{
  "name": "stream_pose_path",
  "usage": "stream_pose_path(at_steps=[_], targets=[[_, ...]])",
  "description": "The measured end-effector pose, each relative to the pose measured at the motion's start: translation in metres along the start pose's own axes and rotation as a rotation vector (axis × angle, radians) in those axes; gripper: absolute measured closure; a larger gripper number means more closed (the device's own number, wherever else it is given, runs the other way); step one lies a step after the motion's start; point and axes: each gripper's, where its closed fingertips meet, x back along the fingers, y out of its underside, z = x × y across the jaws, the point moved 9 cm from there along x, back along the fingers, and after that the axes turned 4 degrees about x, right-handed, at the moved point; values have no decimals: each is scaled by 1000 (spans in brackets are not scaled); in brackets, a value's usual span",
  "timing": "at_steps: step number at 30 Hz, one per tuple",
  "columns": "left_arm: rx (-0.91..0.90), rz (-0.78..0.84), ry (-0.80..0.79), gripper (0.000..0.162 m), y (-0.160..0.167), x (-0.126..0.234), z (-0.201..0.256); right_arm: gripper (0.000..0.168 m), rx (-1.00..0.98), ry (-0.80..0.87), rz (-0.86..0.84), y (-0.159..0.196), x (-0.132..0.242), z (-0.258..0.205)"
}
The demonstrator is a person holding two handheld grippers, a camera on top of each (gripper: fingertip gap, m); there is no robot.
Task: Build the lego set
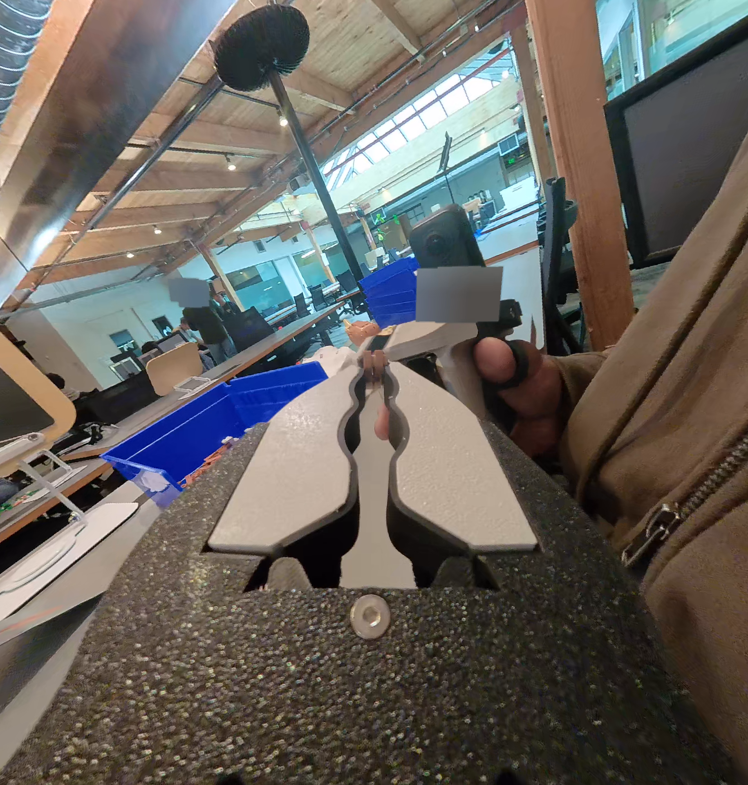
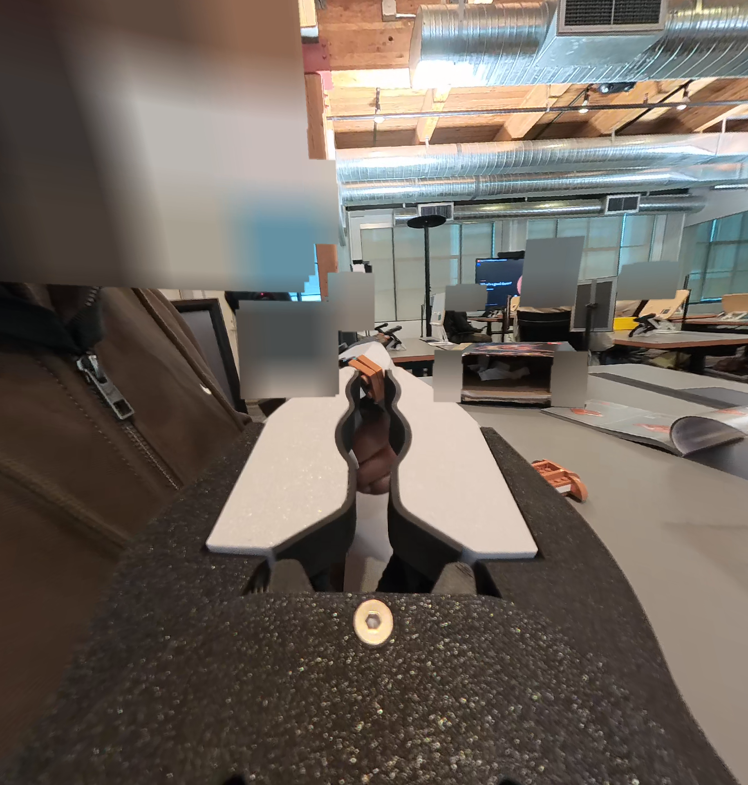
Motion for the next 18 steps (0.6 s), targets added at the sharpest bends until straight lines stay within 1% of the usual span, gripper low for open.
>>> stream_pose_path(at_steps=[7, 12, 18], targets=[[80, -20, 83, 154, 0, 2, -4, 158, 17, -13, -14, 1, -1, -2], [16, -47, 65, 155, -1, 2, -2, 159, 13, -7, -21, 1, -1, -2], [-15, -53, 32, 155, -1, 2, -1, 159, -7, 24, -21, 2, -1, -3]])
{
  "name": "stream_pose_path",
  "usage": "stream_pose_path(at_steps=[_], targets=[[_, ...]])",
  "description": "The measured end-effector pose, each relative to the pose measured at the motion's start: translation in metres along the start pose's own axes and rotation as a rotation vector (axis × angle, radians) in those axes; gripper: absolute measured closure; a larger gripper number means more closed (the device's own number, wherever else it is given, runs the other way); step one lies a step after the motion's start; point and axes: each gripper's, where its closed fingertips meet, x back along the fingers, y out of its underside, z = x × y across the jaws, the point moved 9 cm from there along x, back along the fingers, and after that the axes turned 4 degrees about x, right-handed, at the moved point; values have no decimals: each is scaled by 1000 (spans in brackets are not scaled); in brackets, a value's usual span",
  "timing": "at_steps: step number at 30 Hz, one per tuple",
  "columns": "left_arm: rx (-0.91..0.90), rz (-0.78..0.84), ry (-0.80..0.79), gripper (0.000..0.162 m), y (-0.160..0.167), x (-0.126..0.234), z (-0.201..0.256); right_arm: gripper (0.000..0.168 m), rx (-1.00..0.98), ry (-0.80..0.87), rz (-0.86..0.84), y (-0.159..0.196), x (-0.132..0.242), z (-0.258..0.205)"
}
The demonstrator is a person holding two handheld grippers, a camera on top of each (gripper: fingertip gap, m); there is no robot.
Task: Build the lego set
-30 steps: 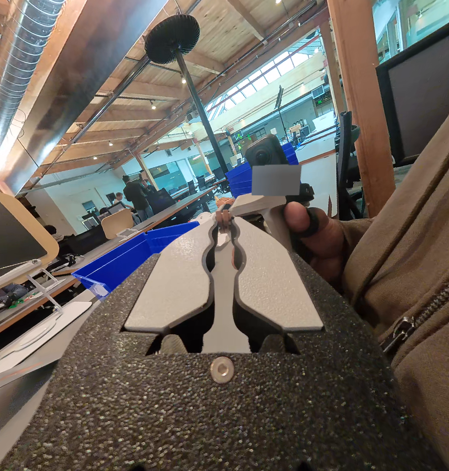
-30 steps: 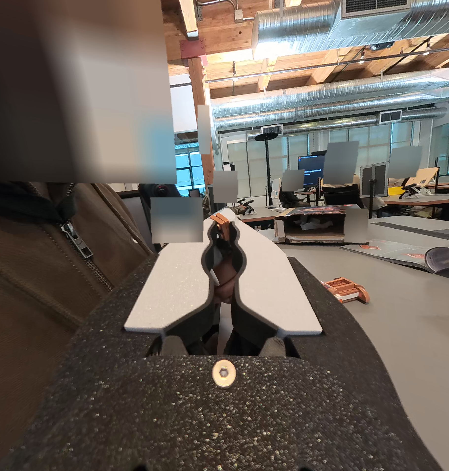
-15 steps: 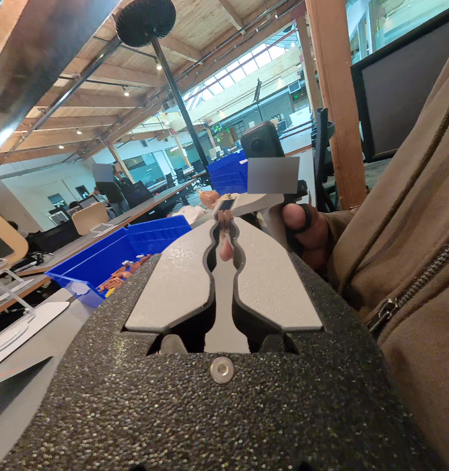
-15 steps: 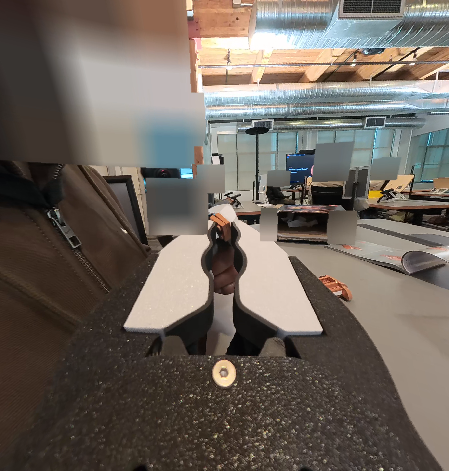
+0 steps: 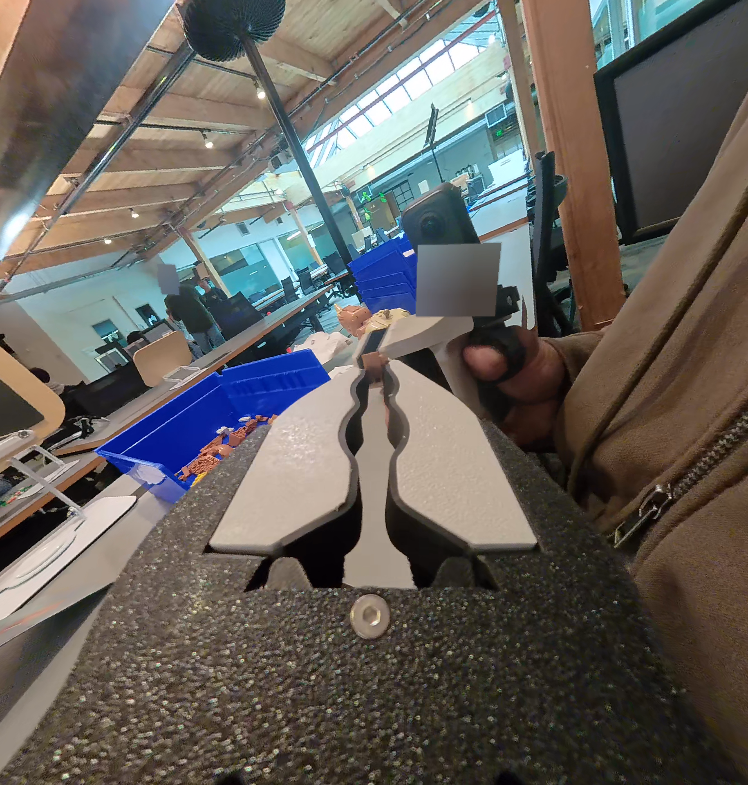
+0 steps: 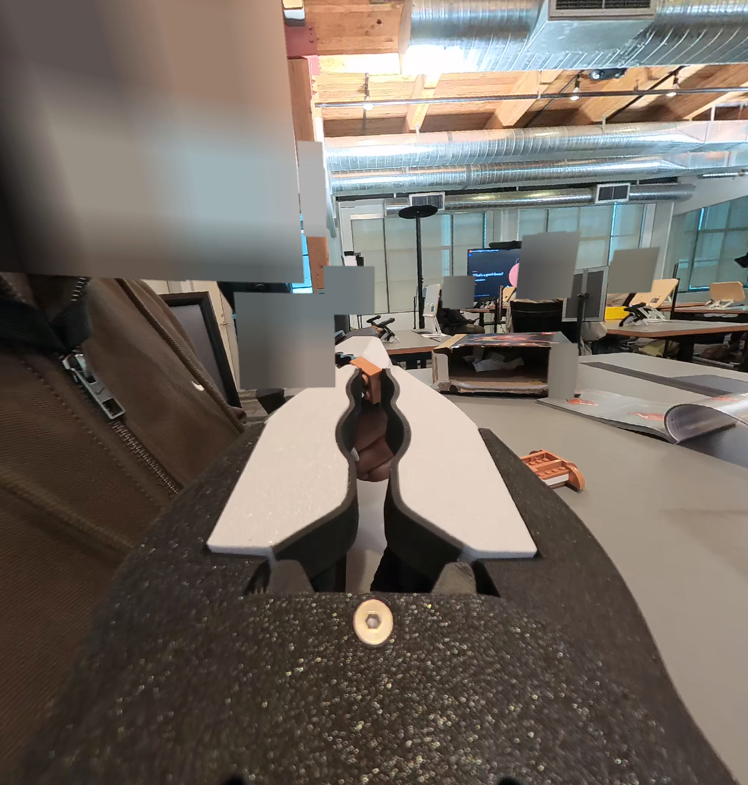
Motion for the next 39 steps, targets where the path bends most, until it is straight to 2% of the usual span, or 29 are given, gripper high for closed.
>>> stream_pose_path(at_steps=[8, 11, 14, 19, 27, 35, 39], targets=[[44, -17, 17, 155, 0, -1, -4, 160, -38, 14, 11, 1, 0, 2], [228, -20, 4, 155, 5, -4, -12, 159, -103, 62, 15, 2, 0, 10], [499, 27, 41, 155, 12, -5, -23, 145, -96, 116, 0, 0, 3, 16], [839, 75, 128, 155, 26, -3, -35, 138, 7, 153, -112, 2, -1, 16], [1239, 133, 265, 155, 42, -2, -41, 137, 287, 234, -262, 7, -9, 12], [1380, 95, 319, 155, 52, -5, -38, 138, 455, 269, -323, 11, -15, 9], [1394, 69, 326, 155, 53, -6, -37, 147, 474, 273, -330, 12, -16, 8]])
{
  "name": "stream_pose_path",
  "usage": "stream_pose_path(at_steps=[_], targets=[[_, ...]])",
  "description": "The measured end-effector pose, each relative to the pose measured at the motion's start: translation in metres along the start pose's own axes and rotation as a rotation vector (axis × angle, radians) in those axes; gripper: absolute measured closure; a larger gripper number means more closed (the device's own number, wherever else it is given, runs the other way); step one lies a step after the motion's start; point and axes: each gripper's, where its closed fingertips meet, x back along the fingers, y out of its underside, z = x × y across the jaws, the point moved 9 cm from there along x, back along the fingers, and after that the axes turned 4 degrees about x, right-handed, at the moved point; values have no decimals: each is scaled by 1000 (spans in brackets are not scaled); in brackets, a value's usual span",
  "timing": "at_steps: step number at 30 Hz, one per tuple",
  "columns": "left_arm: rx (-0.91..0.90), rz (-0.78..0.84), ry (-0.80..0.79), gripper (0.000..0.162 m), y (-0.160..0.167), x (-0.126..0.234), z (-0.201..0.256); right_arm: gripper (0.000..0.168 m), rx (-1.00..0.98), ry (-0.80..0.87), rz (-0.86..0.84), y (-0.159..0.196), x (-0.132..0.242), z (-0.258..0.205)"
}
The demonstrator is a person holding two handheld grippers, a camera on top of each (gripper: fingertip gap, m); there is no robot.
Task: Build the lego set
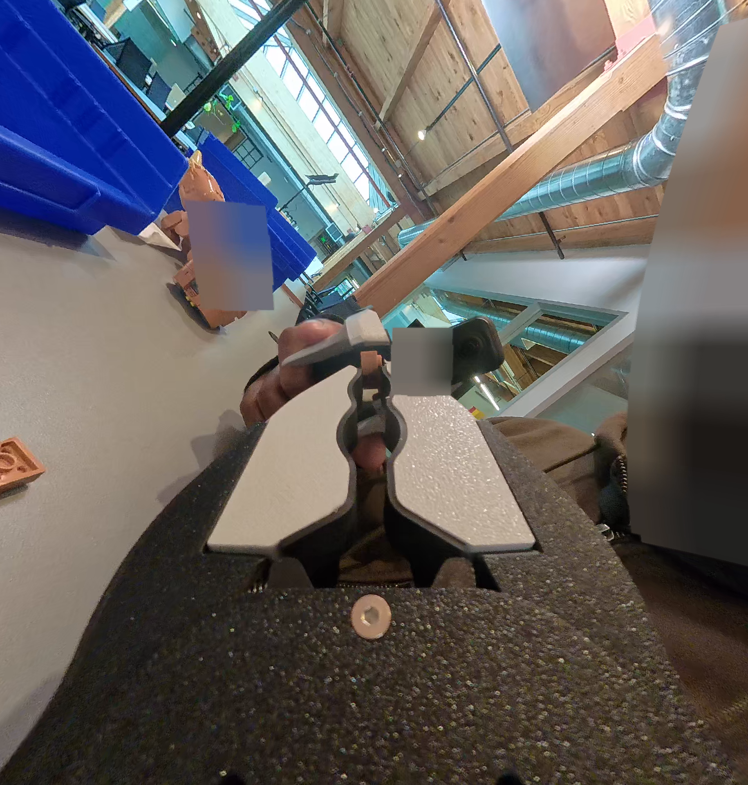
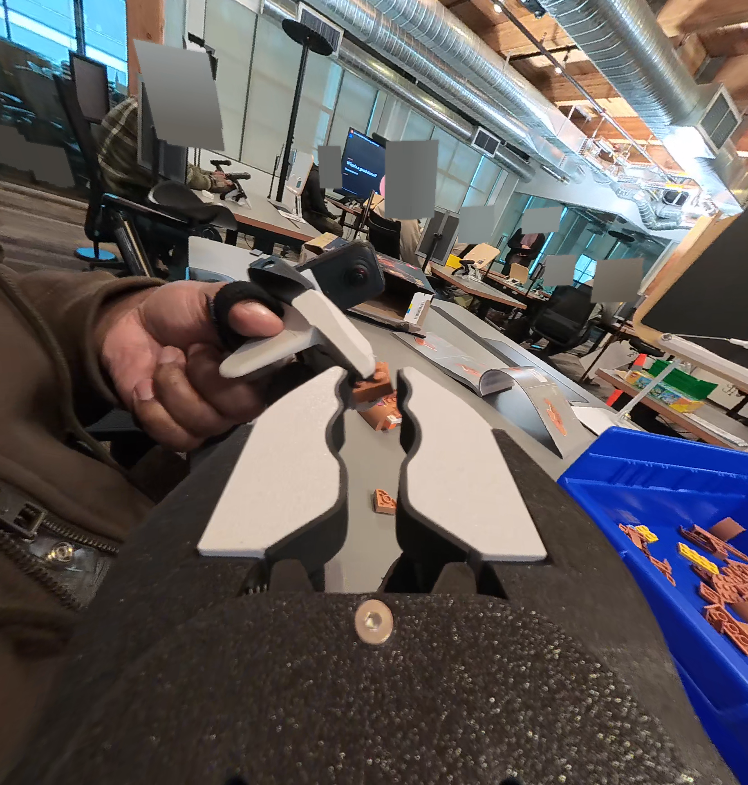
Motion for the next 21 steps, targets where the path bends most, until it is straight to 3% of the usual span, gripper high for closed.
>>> stream_pose_path(at_steps=[8, 13, 16, 21], targets=[[7, 17, -24, 153, -5, 6, -1, 151, -31, -15, -35, 0, -9, 3], [-91, 18, -125, 134, -18, 14, 2, 151, -73, -49, -31, -6, -18, 12], [-166, 22, -208, 124, -31, 23, 5, 151, -108, -78, -36, -8, -24, 25], [-311, -23, -350, 121, -70, 48, 9, 151, -209, -132, -75, -8, -37, 64]])
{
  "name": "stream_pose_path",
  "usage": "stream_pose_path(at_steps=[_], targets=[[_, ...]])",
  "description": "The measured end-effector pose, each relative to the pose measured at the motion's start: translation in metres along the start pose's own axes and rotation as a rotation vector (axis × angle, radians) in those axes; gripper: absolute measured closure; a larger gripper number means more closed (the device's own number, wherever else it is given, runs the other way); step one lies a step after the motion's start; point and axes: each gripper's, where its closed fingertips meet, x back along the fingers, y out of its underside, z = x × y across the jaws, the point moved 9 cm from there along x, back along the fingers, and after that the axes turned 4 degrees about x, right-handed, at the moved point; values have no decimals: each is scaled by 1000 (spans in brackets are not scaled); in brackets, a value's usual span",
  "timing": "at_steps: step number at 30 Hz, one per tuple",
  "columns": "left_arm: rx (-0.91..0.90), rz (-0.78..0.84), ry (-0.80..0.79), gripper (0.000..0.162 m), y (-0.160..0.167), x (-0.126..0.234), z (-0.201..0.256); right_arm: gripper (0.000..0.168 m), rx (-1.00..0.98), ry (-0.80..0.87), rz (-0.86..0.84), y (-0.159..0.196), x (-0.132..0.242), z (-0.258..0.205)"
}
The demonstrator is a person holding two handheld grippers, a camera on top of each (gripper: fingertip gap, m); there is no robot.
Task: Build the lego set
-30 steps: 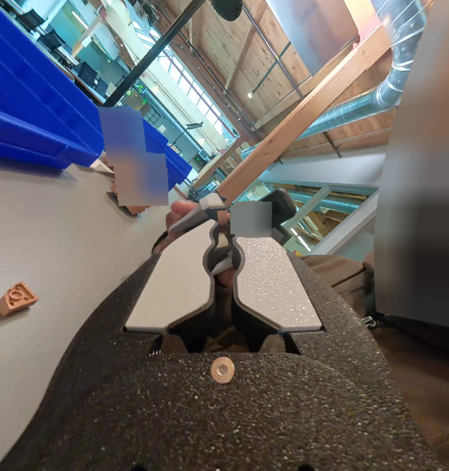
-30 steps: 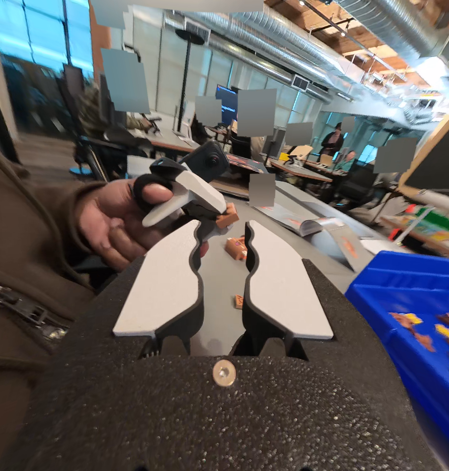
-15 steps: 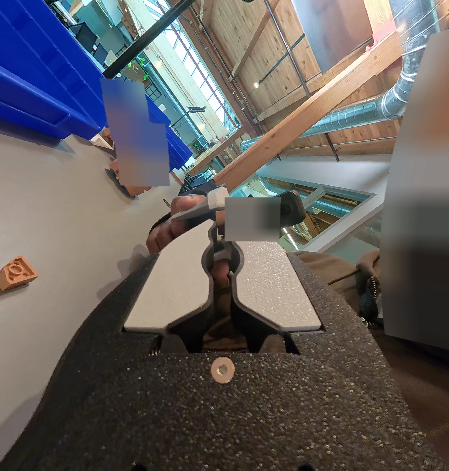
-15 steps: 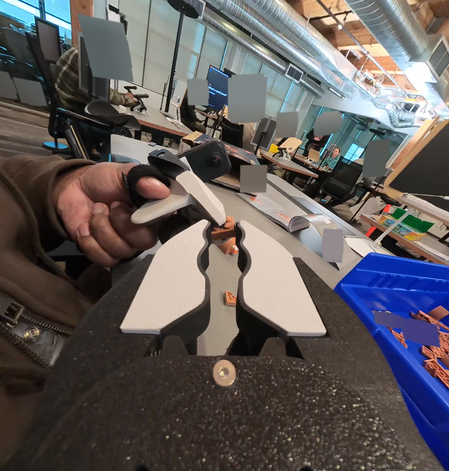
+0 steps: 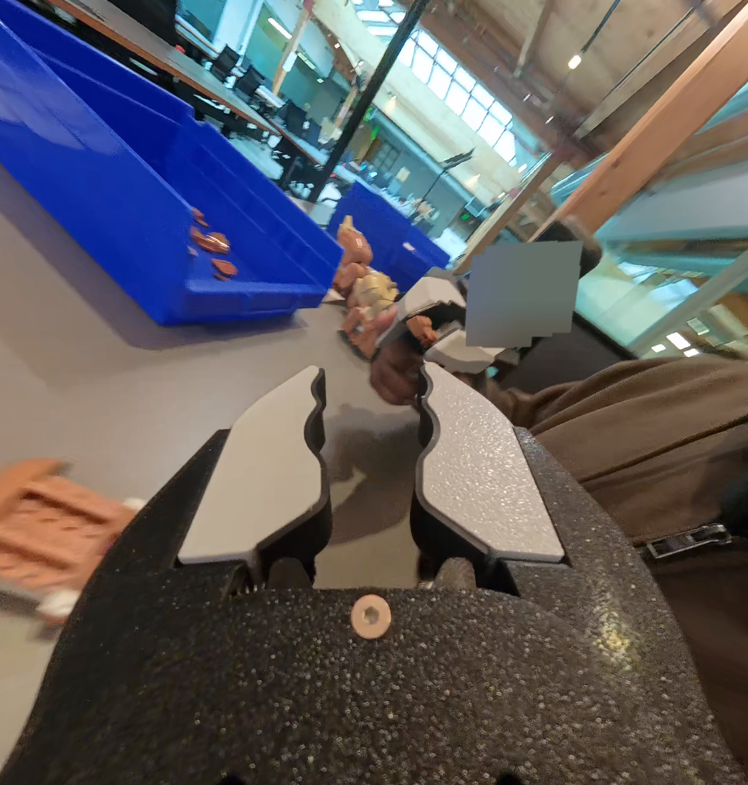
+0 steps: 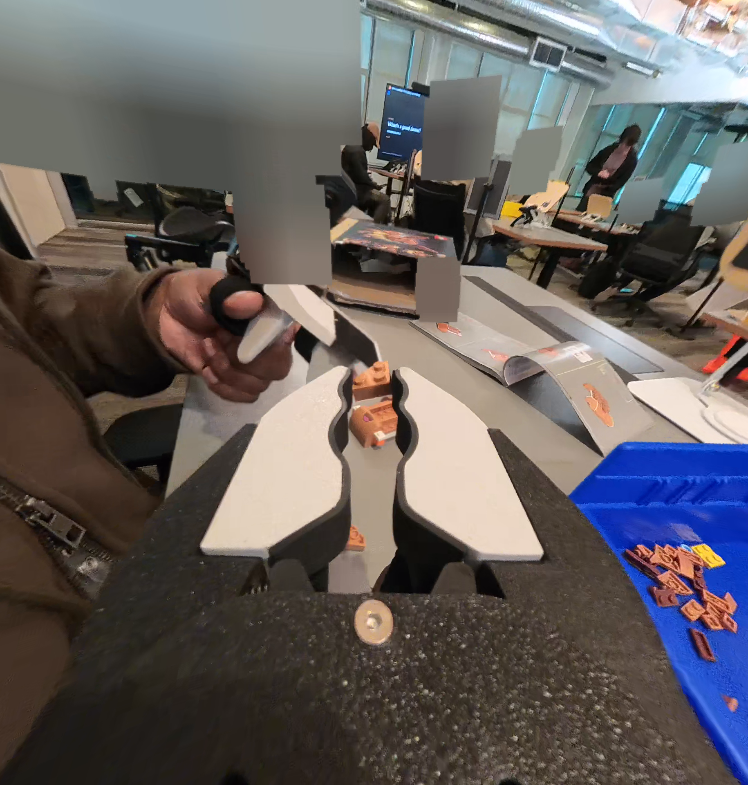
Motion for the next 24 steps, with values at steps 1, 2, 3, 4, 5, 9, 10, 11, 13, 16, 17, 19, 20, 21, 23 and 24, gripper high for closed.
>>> stream_pose_path(at_steps=[1, 2, 3, 4, 5, 9, 10, 11, 13, 16, 17, 19, 20, 21, 23, 24], targets=[[-53, -15, -42, 121, -12, 5, -6, 151, -17, -5, -11, -1, -3, 9], [-113, -38, -95, 121, -25, 10, -14, 151, -32, -10, -20, -2, -7, 18], [-169, -71, -147, 121, -39, 13, -23, 151, -48, -17, -28, -3, -12, 26], [-232, -116, -177, 121, -53, 15, -31, 151, -63, -26, -34, -3, -18, 33], [-309, -175, -187, 121, -66, 14, -41, 151, -77, -29, -35, -3, -25, 39], [-549, -407, -134, 123, -95, -1, -98, 151, -96, -33, -27, 3, -59, 55], [-593, -421, -137, 124, -97, -5, -114, 151, -98, -38, -23, 7, -67, 56], [-633, -400, -154, 126, -97, -9, -129, 151, -101, -41, -18, 11, -74, 57], [-654, -272, -180, 130, -94, -13, -151, 151, -98, -38, -37, 22, -84, 58], [-729, -142, -202, 132, -88, -8, -154, 151, -94, -20, -56, 37, -88, 60], [-786, -144, -184, 132, -84, -6, -151, 151, -104, -22, -62, 41, -89, 60], [-837, -133, -173, 134, -80, -4, -149, 151, -119, -20, -75, 48, -90, 62], [-850, -149, -173, 134, -79, -5, -148, 151, -126, -15, -79, 51, -91, 64], [-866, -166, -175, 133, -77, -7, -148, 151, -137, -16, -82, 53, -92, 65], [-916, -196, -181, 133, -72, -9, -145, 151, -162, -19, -81, 57, -93, 66], [-946, -213, -181, 133, -68, -10, -144, 151, -168, -21, -77, 57, -92, 66]])
